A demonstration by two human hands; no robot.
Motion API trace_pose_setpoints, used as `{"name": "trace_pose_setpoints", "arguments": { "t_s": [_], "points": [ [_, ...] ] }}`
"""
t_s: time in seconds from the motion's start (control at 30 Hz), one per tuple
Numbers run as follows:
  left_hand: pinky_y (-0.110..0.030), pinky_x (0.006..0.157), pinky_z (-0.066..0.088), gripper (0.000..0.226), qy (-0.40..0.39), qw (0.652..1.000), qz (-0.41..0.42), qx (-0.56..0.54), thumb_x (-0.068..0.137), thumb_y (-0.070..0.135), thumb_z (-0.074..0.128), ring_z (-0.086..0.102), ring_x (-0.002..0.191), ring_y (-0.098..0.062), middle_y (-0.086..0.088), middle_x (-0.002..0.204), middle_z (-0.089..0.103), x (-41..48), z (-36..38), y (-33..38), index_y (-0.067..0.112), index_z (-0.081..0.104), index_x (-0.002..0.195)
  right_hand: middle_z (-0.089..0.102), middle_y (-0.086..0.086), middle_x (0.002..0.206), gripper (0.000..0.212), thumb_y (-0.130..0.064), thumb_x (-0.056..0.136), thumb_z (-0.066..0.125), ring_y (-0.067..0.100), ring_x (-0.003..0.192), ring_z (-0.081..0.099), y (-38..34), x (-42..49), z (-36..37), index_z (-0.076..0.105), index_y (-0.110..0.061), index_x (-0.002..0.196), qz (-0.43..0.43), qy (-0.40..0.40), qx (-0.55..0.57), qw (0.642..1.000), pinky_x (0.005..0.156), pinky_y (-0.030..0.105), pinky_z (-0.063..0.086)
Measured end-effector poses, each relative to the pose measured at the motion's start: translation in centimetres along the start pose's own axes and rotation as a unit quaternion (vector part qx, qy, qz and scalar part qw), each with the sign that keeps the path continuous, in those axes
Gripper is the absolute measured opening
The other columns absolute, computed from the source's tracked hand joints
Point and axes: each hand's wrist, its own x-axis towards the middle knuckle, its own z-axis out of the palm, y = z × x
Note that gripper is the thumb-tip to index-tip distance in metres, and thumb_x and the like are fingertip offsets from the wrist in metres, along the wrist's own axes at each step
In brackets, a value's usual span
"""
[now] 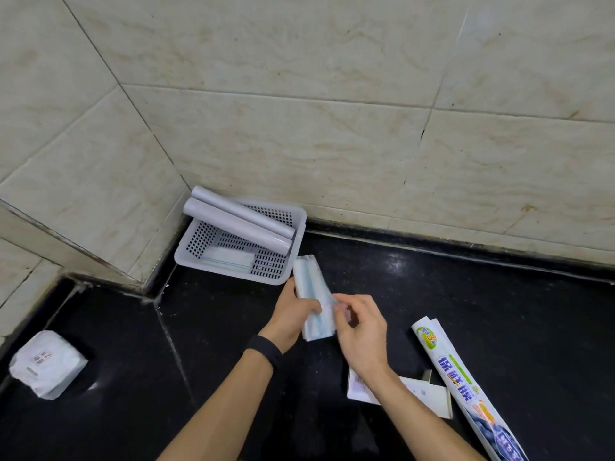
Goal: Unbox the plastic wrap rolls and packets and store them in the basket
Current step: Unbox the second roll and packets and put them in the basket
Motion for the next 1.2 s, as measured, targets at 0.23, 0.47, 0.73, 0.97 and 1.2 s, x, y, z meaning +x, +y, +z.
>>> {"name": "trace_pose_setpoints", "arguments": {
  "t_s": [0.23,0.47,0.73,0.97,1.2],
  "points": [
    [-0.045,0.078,0.057,0.046,-0.067,0.973,-0.113,-0.188,0.082,0.004,0.047,0.062,0.092,-0.034,-0.023,0.107,0.058,-0.5,0.9,1.0,0.002,0.054,0.127,0.053,-0.009,0.108,0.042,-0.028,0.092,0.061,0.008,0.096,0.048,1.3,-0.8,0.6,0.064,-0.025,0.134,-0.113,-0.104,-0.170,0.973,0.081,0.018,0.050],
    [-0.038,0.077,0.056,0.029,-0.010,0.991,-0.041,-0.129,0.103,0.006,0.043,0.068,0.094,-0.026,-0.015,0.115,0.068,0.3,-0.8,0.7,0.001,0.050,0.131,0.063,-0.014,0.100,0.012,-0.039,0.088,0.069,0.002,0.100,0.055,0.7,0.7,0.9,0.076,-0.028,0.089,0.034,-0.096,-0.045,0.994,0.086,0.013,0.041],
    [-0.041,0.097,0.052,0.032,-0.003,0.998,-0.005,-0.068,0.102,0.014,0.049,0.067,0.107,-0.023,-0.010,0.118,0.072,1.7,-5.4,2.0,0.006,0.052,0.133,0.075,0.004,0.102,0.018,-0.020,0.097,0.064,0.012,0.087,0.072,-1.8,3.5,5.2,0.066,-0.015,0.114,0.289,-0.266,0.200,0.898,0.071,0.024,0.057],
    [-0.012,0.070,0.052,0.023,-0.011,0.991,0.037,0.129,0.090,0.025,0.071,0.068,0.097,-0.012,0.002,0.104,0.072,5.4,-12.5,5.9,0.016,0.068,0.110,0.069,-0.002,0.085,0.013,-0.015,0.096,0.065,0.007,0.066,0.059,-2.9,7.8,9.7,0.066,-0.015,0.109,0.239,-0.270,0.119,0.925,0.055,0.018,0.046],
    [-0.032,0.094,0.047,0.033,0.037,0.823,0.087,0.560,0.097,0.028,0.053,0.057,0.114,-0.021,0.000,0.127,0.063,17.1,-22.2,7.6,0.022,0.060,0.129,0.069,0.005,0.105,0.026,-0.026,0.099,0.045,0.022,0.084,0.063,-3.2,13.5,11.3,0.053,-0.023,0.124,0.116,-0.263,-0.244,0.926,0.064,0.033,0.047]
  ]
}}
